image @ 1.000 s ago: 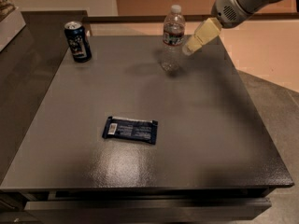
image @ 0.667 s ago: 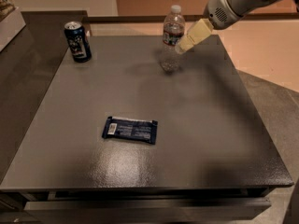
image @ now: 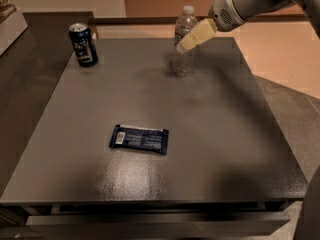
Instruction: Move water bottle near rxbar blueberry
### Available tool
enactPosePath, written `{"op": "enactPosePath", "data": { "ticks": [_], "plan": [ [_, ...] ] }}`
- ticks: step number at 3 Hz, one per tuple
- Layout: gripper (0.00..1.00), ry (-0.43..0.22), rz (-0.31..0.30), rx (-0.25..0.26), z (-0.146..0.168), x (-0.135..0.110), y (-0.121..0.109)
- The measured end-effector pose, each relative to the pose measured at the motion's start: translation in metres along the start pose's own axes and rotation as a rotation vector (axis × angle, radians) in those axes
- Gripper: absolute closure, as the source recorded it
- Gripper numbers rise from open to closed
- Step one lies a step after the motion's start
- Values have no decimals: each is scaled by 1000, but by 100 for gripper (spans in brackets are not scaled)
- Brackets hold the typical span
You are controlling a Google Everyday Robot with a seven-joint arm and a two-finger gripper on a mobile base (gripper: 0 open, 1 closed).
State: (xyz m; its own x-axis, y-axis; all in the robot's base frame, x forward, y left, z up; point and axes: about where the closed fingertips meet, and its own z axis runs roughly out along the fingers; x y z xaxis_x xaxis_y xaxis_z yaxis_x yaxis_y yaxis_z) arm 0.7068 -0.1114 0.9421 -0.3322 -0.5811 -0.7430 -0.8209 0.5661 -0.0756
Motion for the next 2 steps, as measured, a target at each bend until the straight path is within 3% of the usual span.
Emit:
{"op": "enactPosePath", "data": {
  "ticks": [1,2],
  "plan": [
    [0,-37,12,-8,6,-9,0],
    [18,-62,8,-26,10,-17,4]
  ]
}}
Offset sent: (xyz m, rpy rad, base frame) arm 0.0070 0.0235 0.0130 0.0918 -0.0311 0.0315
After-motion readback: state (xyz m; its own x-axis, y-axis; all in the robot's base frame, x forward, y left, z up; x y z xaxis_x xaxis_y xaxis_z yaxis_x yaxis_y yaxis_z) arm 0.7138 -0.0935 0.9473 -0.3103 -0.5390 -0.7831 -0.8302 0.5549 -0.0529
